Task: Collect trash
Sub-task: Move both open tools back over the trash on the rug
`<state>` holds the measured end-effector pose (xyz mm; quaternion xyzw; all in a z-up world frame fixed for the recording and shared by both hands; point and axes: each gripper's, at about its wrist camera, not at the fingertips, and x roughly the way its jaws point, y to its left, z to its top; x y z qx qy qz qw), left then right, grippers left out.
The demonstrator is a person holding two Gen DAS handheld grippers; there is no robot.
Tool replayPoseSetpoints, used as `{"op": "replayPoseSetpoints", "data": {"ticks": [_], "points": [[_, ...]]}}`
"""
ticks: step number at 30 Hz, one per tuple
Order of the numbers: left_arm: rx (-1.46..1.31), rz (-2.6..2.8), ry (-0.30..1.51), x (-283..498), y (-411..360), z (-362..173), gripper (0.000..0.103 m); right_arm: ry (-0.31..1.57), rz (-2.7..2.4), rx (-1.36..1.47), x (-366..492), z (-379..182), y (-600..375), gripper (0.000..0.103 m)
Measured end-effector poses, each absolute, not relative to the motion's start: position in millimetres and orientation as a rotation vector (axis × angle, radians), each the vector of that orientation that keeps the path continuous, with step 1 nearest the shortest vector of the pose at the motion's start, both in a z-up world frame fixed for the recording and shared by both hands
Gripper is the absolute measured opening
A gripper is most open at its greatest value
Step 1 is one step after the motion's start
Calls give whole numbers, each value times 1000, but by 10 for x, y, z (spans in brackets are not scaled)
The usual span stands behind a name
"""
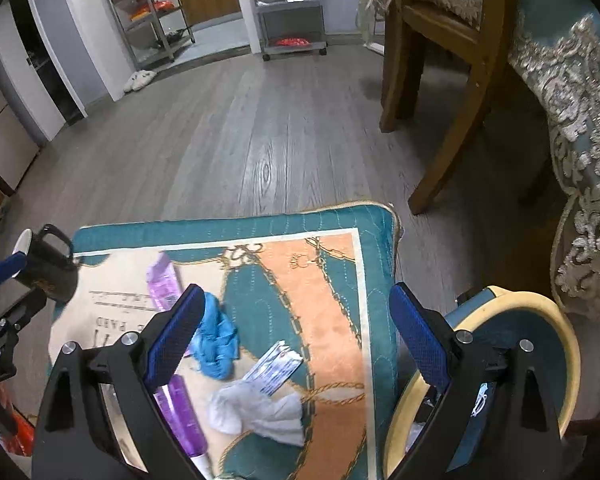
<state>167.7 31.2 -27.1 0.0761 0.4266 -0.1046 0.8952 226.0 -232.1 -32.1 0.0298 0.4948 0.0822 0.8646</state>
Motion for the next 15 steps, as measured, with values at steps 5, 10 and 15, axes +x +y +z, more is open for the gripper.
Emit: {"op": "replayPoseSetpoints", "data": {"ticks": [5,10,15], "points": [[114,-211,913,1782,388,-382,82,1091,232,40,2366,-558,-2181,91],[111,-176,929,1843,477,-448,82,1149,356,2,2332,-765,-1879,79],[125,-148,947,1851,516,-540,82,1252,448,32,2266,-985,-1661,64]]}}
